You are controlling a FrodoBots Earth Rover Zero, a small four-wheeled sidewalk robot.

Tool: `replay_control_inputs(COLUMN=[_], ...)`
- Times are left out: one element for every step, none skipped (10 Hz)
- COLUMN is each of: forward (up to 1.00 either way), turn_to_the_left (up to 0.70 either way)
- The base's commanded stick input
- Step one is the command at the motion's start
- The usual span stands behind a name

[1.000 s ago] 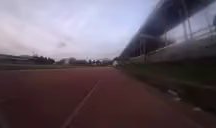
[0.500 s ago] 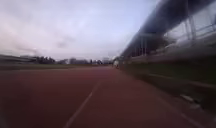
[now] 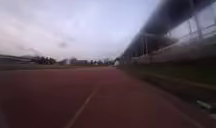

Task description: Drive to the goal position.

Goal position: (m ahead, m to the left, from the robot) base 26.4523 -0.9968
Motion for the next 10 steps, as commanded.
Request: replay_control_inputs(forward=[0.7, 0.7, 0.7, 0.7, 0.7, 0.7, 0.7, 0.7, 0.7, 0.7], turn_to_the_left=[0.0, 0.0, 0.0, 0.0, 0.0, -0.07, -0.18, -0.29, 0.0, 0.0])
